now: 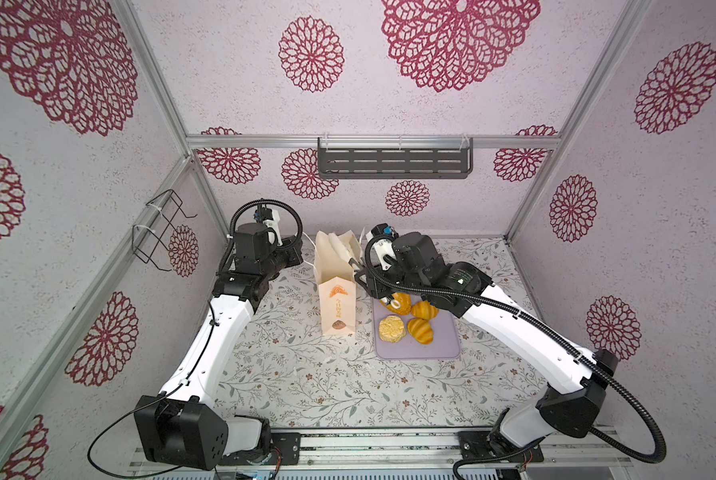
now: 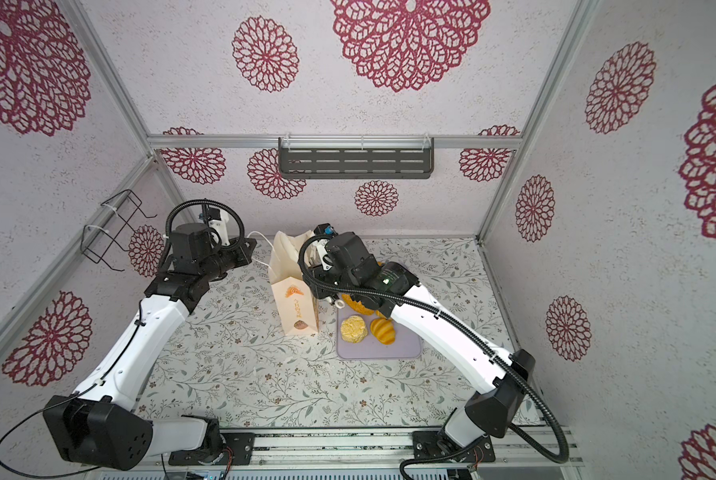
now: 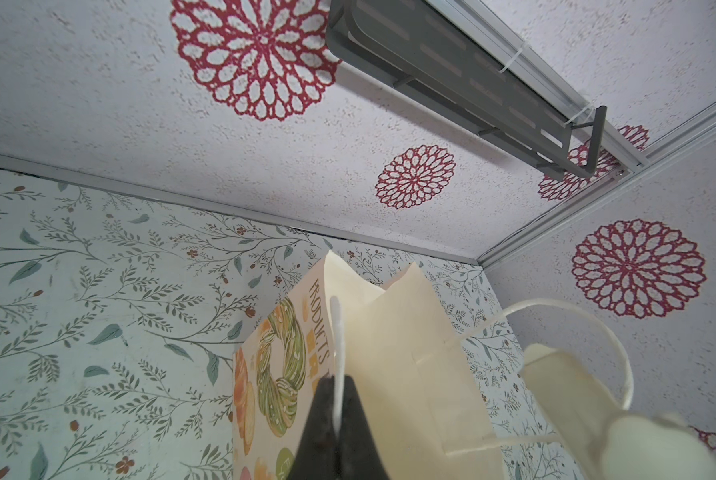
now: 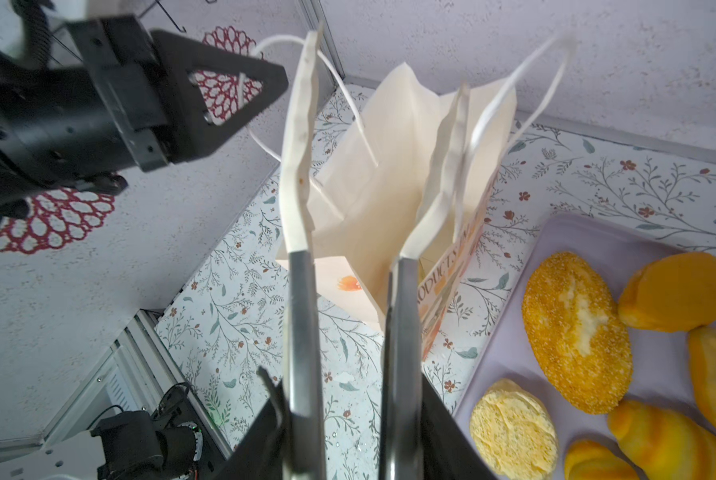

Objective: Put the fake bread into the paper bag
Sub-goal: 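Withdraw the open tongs from the bag back over the tray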

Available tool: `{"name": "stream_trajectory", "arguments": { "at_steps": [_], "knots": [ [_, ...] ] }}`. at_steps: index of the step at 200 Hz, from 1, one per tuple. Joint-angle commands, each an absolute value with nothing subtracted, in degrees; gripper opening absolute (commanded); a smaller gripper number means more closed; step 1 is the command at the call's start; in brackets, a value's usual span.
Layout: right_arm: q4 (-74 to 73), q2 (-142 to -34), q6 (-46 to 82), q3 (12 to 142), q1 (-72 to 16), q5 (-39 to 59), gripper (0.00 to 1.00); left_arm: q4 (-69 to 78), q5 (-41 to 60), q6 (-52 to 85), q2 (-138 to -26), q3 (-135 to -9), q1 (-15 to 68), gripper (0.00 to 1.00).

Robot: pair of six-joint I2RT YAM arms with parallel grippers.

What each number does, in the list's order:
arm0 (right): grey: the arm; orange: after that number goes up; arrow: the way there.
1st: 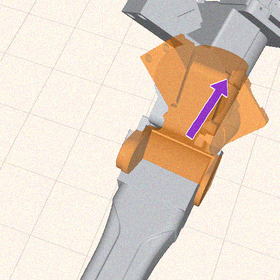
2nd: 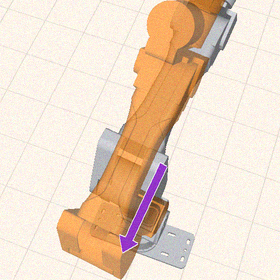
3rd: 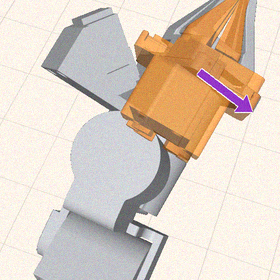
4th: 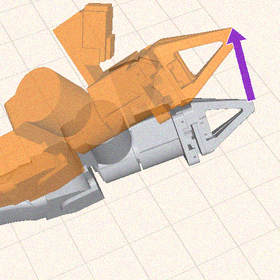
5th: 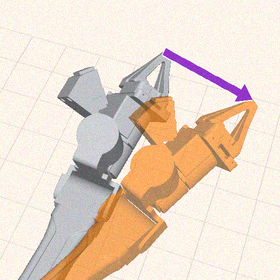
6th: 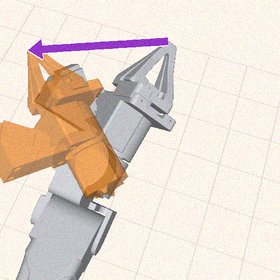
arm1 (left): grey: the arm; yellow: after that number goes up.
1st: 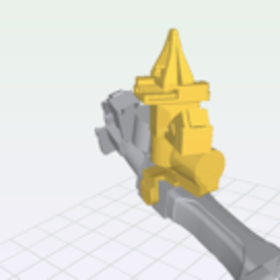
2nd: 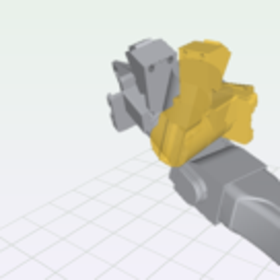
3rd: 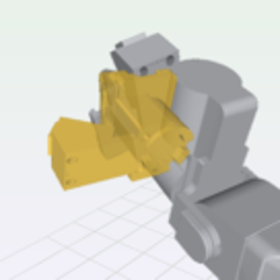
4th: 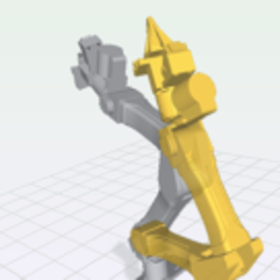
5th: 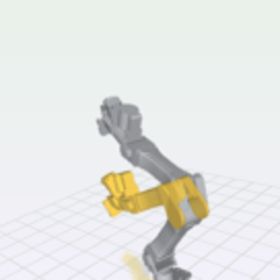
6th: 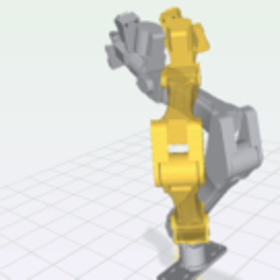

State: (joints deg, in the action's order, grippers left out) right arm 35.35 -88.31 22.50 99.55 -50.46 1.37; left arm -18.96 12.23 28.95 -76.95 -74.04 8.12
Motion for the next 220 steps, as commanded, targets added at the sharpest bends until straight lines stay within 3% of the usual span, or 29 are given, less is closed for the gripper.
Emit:
{"name": "stream_trajectory", "arguments": {
  "at_steps": [1,56,113,220],
  "knots": [
    [30.5,-84.6,22.7,102.4,-50.7,0.1,0.43,-16.4,11.5,28.9,-76.1,-72.8,8.5,0.00],
    [30.9,-79.8,26.7,100.1,-50.8,-4.0,0.43,-14.0,10.8,30.0,-74.3,-70.7,8.8,0.00],
    [33.3,-71.6,32.1,89.6,-50.4,-11.4,0.43,-13.4,10.5,30.9,-74.3,-70.2,9.6,0.00],
    [35.7,-58.8,33.9,72.6,-47.4,-13.4,0.46,-11.8,6.3,32.5,-73.3,-68.0,12.3,0.00]
  ]
}}
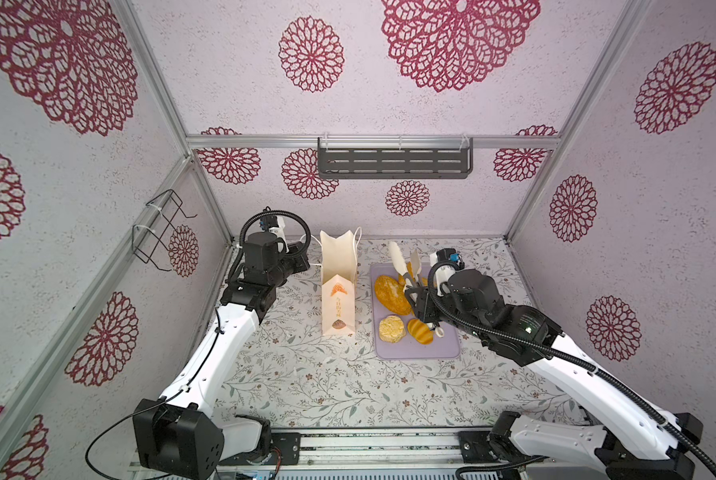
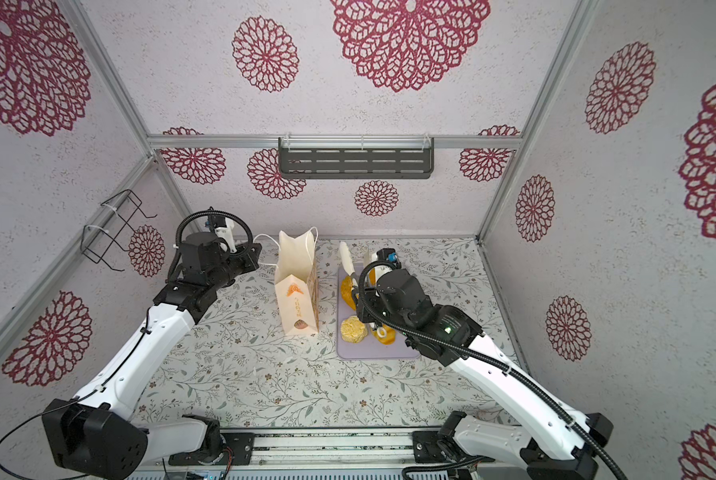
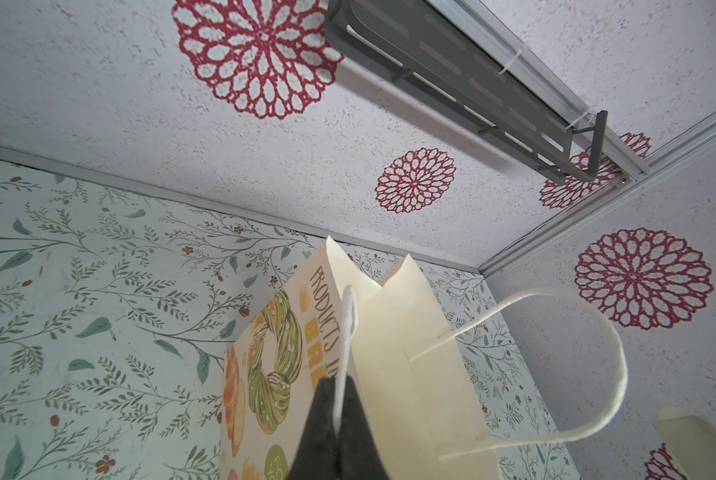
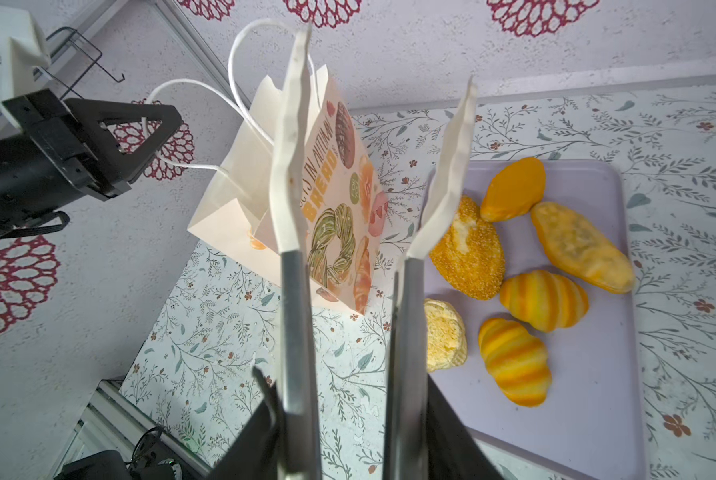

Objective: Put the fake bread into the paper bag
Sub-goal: 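Withdraw the open tongs from the bag back over the tray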

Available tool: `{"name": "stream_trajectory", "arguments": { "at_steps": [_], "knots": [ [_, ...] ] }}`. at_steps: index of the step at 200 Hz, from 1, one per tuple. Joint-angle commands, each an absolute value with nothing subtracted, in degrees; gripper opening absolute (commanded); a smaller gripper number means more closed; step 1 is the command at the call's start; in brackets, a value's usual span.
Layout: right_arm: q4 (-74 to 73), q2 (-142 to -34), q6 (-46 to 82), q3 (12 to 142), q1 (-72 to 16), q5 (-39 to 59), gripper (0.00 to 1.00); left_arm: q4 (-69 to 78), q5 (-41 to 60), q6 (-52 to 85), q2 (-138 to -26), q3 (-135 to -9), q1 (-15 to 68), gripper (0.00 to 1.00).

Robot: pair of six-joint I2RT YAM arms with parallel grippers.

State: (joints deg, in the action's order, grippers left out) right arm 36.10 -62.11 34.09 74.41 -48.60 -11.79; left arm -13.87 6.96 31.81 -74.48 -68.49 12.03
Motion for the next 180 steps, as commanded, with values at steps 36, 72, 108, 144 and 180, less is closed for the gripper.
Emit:
{"name": "stream_trajectory", "arguments": {
  "at_steps": [36,72,108,144,180],
  "knots": [
    [34.6,-56.2,36.6,65.3,-45.9,-13.3,0.46,-12.0,3.7,32.5,-72.6,-67.5,12.6,0.00],
    [30.4,-53.4,42.9,59.0,-45.8,-11.7,0.46,-14.6,3.6,30.0,-72.6,-69.7,12.7,0.00],
    [29.2,-53.1,47.8,54.5,-45.9,-11.6,0.47,-17.4,-1.6,26.6,-75.4,-70.8,16.9,0.00],
    [29.4,-53.0,49.7,53.4,-45.9,-9.9,0.48,-16.5,0.1,27.7,-76.8,-70.8,18.6,0.00],
    [31.1,-52.1,49.5,52.8,-45.9,-8.3,0.49,-16.9,-2.1,26.9,-75.2,-70.4,17.6,0.00]
  ]
}}
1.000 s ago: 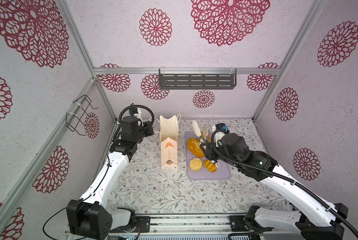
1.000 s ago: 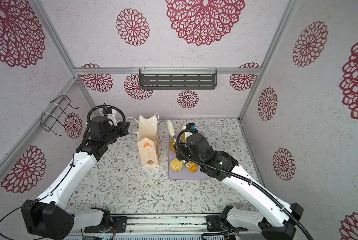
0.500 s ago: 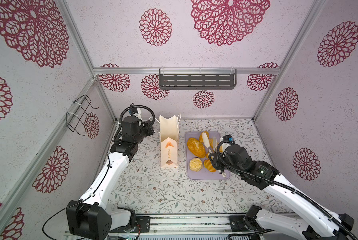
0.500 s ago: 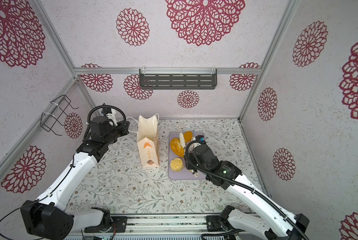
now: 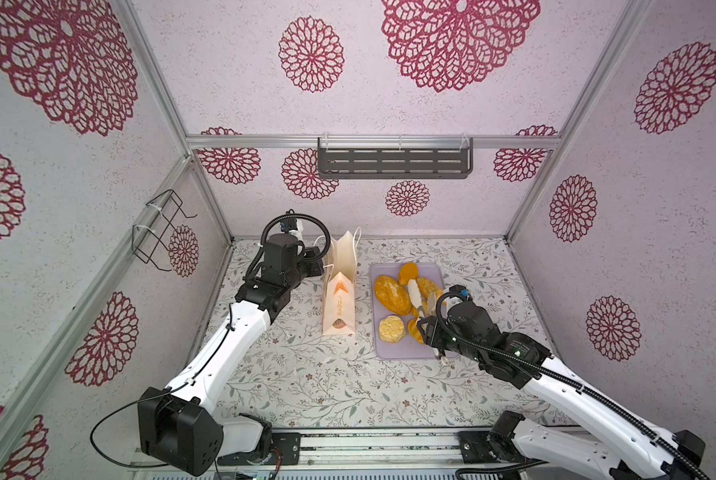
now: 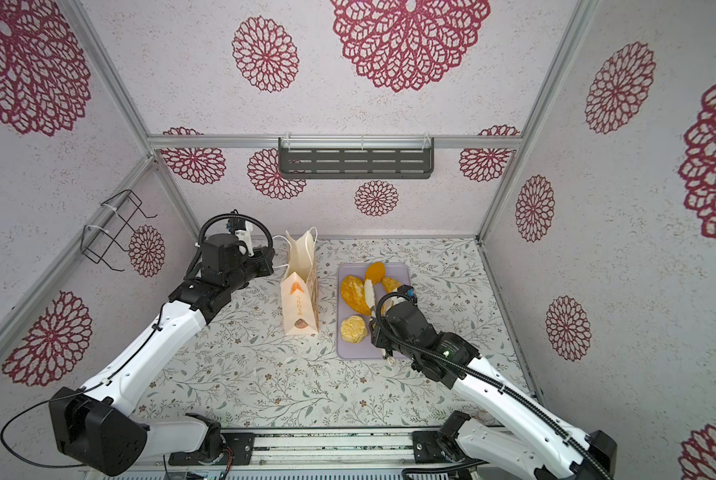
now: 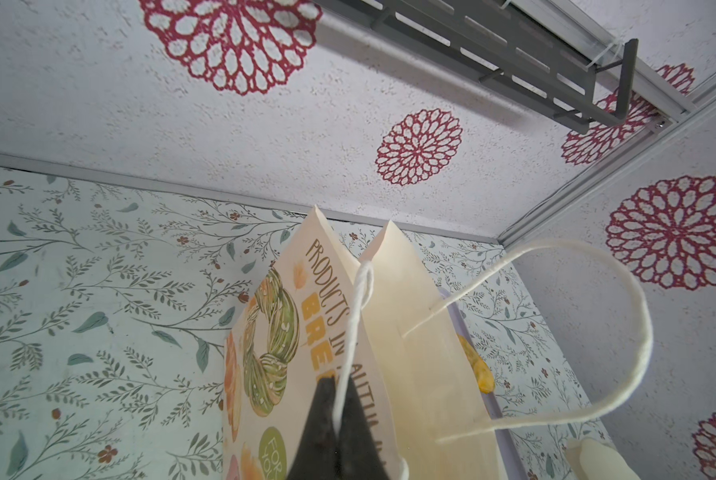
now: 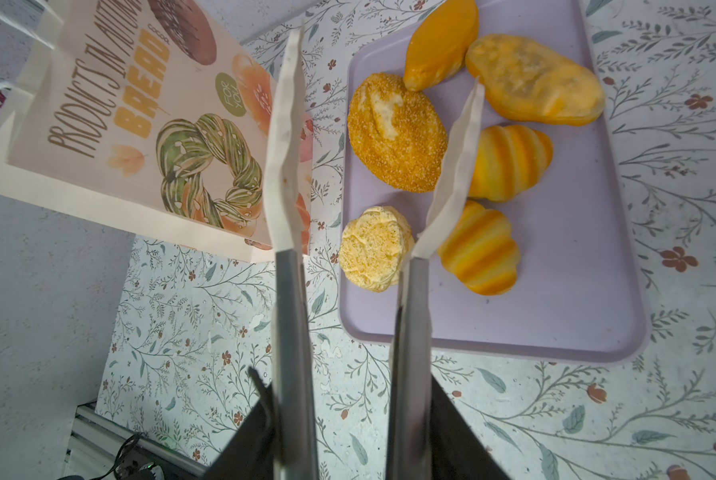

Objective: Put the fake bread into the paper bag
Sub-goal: 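Withdraw the open tongs from the bag back over the tray, then lower the tongs onto the flat round bun nearest the robot and close them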

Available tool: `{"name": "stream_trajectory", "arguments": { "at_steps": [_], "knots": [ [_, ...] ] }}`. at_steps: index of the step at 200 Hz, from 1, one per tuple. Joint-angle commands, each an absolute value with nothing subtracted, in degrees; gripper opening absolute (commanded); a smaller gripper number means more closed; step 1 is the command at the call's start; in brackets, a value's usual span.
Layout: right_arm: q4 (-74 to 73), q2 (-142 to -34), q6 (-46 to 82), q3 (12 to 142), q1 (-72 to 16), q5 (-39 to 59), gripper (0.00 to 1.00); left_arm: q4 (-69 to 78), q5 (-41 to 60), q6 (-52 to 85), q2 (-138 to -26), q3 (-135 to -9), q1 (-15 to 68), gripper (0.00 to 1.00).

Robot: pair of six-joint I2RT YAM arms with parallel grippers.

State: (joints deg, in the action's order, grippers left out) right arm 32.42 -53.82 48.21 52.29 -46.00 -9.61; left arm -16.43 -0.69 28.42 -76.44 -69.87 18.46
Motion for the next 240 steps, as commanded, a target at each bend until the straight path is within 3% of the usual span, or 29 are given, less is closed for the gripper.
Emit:
{"name": "stream_trajectory", "arguments": {
  "at_steps": [1,107,180,240],
  "knots": [
    [31.1,-52.1,49.5,52.8,-45.9,-8.3,0.49,-16.8,-2.1,26.9,-75.2,-70.4,17.6,0.00],
    [35.9,-51.1,48.6,53.3,-45.1,0.3,0.52,-17.6,1.8,26.7,-75.2,-71.8,14.5,0.00],
    [31.1,-55.9,49.7,52.2,-43.3,6.7,0.51,-17.2,3.1,26.9,-73.4,-71.8,14.1,0.00],
    [26.6,-53.5,55.8,46.2,-43.4,6.0,0.51,-18.8,0.3,23.8,-73.9,-72.3,14.1,0.00]
  ]
}}
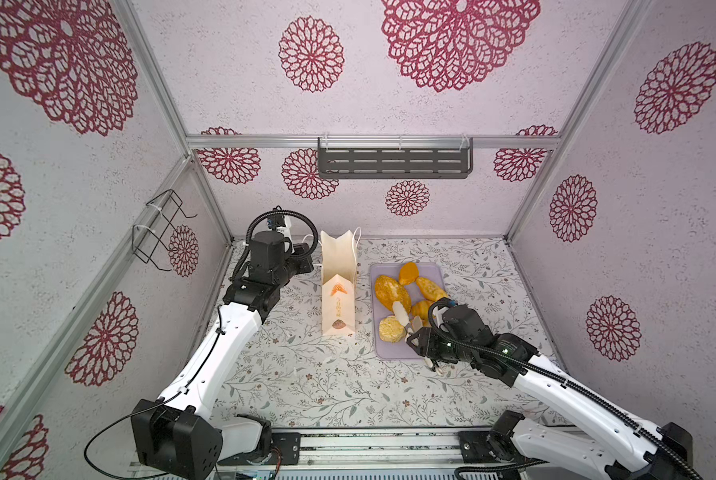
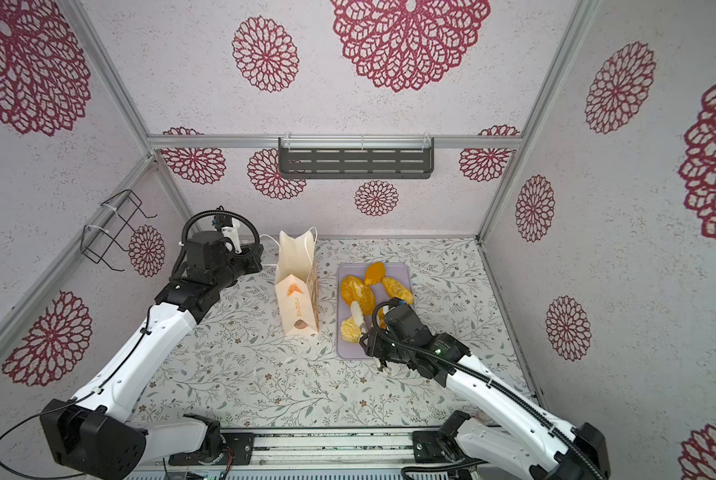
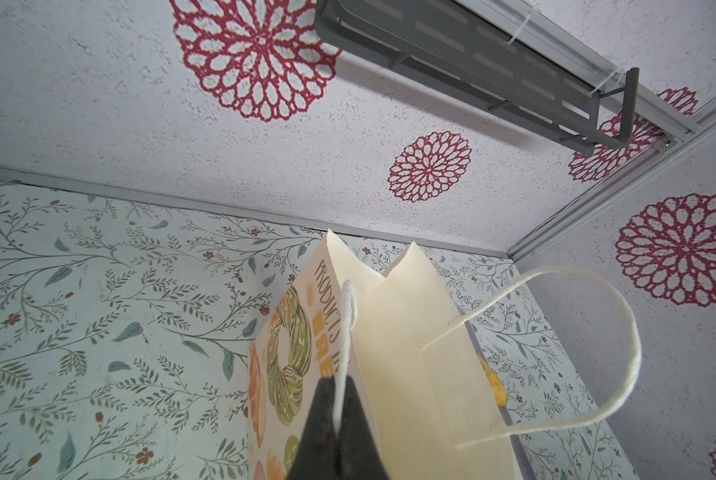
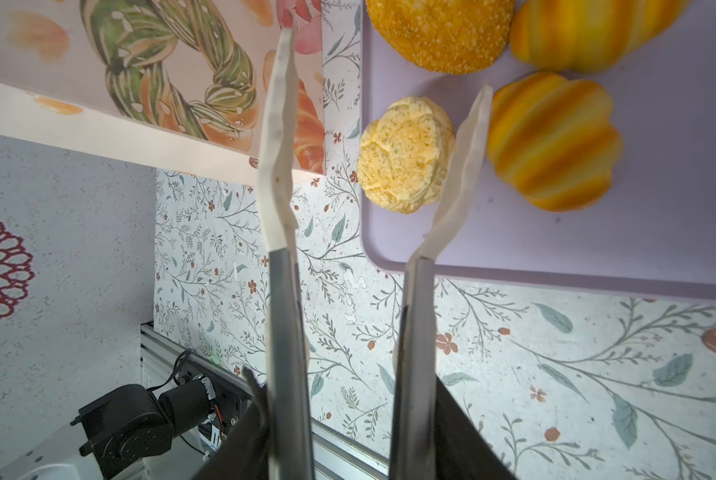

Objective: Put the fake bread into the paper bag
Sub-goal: 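Lower the tongs onto the flat round bun nearest the robot and close them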

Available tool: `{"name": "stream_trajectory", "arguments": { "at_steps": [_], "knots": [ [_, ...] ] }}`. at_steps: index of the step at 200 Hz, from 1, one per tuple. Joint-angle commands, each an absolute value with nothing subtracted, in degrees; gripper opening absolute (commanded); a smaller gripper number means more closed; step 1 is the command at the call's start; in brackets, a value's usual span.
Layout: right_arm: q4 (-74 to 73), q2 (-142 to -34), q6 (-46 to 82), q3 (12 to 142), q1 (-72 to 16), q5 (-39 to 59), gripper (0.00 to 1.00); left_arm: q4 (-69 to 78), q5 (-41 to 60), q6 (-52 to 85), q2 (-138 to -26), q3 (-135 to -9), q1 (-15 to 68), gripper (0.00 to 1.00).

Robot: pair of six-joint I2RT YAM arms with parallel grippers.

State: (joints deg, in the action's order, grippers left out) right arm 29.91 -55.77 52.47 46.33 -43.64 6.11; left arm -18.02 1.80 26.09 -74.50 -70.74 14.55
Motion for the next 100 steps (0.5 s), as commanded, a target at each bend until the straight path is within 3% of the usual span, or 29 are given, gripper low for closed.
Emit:
{"name": "stream_trajectory", "arguments": {
  "at_steps": [1,100],
  "knots": [
    [26.7,-53.5,55.9,46.2,-43.4,6.0,0.51,-18.8,0.3,23.7,-73.9,-72.3,14.1,0.00],
    [25.7,-55.7,56.9,42.6,-43.4,9.5,0.52,-18.5,1.5,24.8,-73.8,-72.2,14.1,0.00]
  ]
}}
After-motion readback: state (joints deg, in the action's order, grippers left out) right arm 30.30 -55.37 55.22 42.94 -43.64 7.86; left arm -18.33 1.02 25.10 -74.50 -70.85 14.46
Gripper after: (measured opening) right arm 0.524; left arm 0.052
